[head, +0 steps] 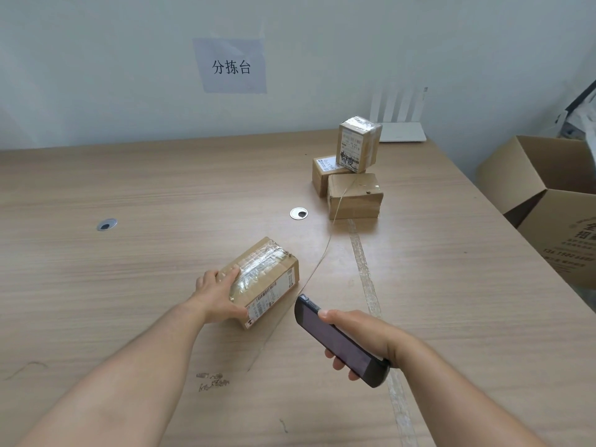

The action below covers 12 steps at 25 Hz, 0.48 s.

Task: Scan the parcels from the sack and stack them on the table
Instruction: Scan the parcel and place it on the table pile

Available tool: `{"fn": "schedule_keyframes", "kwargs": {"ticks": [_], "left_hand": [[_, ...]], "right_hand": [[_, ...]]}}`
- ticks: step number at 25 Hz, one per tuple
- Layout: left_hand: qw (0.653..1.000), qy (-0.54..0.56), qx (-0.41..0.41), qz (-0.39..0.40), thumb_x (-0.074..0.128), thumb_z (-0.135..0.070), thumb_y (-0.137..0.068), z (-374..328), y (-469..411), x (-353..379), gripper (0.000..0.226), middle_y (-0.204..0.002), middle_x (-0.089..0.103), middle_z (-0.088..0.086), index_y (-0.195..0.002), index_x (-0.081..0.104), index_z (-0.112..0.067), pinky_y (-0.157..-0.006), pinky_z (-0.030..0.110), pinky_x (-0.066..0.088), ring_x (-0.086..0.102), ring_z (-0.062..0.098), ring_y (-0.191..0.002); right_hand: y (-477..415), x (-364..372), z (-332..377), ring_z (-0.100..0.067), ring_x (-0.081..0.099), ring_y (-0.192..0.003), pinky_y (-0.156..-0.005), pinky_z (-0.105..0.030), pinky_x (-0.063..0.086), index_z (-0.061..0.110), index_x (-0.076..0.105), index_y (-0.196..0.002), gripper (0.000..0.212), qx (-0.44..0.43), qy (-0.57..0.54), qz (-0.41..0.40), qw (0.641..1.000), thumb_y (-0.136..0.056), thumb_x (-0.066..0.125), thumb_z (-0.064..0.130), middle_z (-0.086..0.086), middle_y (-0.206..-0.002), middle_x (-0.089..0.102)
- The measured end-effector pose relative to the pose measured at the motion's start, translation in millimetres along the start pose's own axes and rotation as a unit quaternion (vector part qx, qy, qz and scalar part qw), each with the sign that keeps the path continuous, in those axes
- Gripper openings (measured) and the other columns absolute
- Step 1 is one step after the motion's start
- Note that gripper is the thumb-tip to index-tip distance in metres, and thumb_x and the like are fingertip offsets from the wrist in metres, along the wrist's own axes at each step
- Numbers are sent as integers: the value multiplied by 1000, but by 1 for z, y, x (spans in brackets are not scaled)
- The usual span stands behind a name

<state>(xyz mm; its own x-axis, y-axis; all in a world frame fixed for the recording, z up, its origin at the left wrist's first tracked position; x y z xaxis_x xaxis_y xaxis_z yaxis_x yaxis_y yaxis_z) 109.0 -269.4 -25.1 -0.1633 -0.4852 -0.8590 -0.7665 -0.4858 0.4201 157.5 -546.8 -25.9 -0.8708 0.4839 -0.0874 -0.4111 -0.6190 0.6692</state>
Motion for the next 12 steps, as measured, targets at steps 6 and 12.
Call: {"fn": "schedule_keyframes", "kwargs": {"ticks": [6,12], "left_hand": [[996,90,-11,-4,64,-47,-49,-1,9,-12,115,-135,25,5,-152,18,-34,-111,39,22,15,24,-134],[992,123,7,-40,65,-46,-48,-7,14,-43,112,-135,26,4,-151,24,-32,-112,38,21,16,23,-136]], "right_hand": [[7,6,1,-23,67,-76,-67,-39,54,13,62,-114,64,1,17,2,1000,-75,52,63,-10,-93,68],[16,25,5,-26,65,-75,-63,-37,53,9,60,-116,66,18,50,38,998,-74,52,60,-12,-92,66]]}}
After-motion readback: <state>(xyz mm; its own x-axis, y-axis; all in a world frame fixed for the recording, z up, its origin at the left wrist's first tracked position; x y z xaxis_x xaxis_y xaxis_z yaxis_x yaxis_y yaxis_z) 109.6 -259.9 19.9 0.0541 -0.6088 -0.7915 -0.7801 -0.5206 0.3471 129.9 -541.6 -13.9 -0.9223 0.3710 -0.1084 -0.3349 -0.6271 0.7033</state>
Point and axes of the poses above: each hand's wrist, its own y-axis away from the middle knuckle, its own x-axis out of the palm, z = x × y, the point moved 9 cm from there along -y, towards the middle knuckle
